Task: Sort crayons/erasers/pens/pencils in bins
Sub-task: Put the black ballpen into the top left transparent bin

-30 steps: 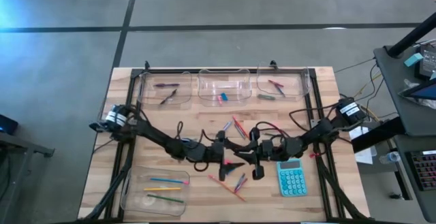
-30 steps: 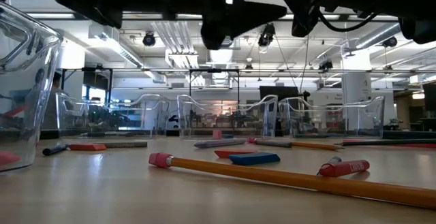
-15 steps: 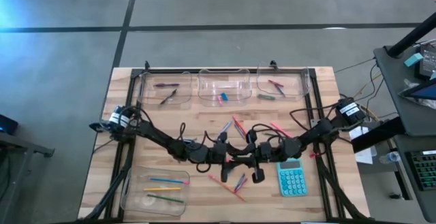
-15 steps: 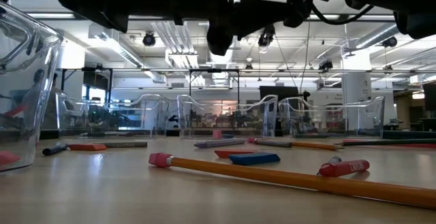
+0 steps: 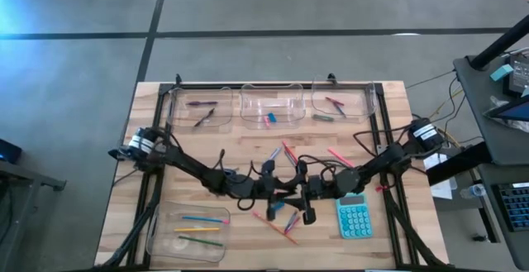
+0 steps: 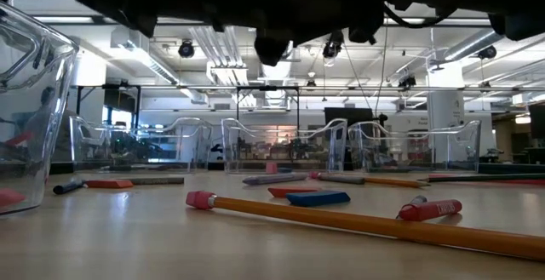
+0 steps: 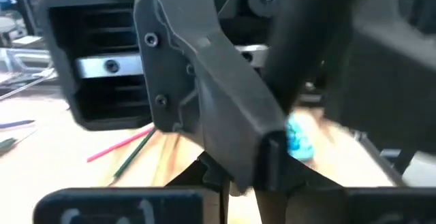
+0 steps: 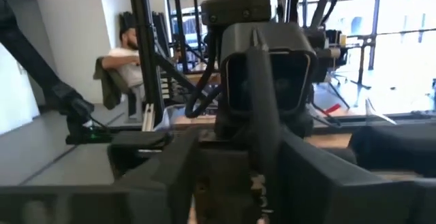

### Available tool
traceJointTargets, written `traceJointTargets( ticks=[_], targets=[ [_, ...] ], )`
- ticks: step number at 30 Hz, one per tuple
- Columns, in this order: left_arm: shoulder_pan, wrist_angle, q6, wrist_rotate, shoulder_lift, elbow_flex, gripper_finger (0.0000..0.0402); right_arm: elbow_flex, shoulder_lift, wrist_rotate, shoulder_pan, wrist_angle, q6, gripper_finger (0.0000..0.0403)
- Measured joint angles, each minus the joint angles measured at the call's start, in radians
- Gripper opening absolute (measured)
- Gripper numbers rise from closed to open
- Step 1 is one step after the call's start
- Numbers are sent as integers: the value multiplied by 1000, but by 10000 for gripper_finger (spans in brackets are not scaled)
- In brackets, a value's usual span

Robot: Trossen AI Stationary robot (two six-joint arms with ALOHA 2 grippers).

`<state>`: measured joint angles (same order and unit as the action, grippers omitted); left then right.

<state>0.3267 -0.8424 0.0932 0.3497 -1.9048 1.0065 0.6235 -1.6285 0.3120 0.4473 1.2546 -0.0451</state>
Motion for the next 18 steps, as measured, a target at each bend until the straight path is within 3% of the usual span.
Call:
traceJointTargets(
  ticks=[5, 10, 13, 18],
  targets=[
    [-5, 281, -31, 35, 130, 0, 18, -6, 52, 3, 0, -30, -8, 236],
    [-3, 550, -29, 88, 283, -5, 20, -8, 139, 11, 9, -155, -9, 268],
    [-3, 583, -17, 178, 363, -40, 22, -10, 198, -40, 21, -270, -30, 277],
    [9, 604, -21, 297, 487, -161, 23, -10, 296, -7, 19, -415, -94, 283]
  ],
)
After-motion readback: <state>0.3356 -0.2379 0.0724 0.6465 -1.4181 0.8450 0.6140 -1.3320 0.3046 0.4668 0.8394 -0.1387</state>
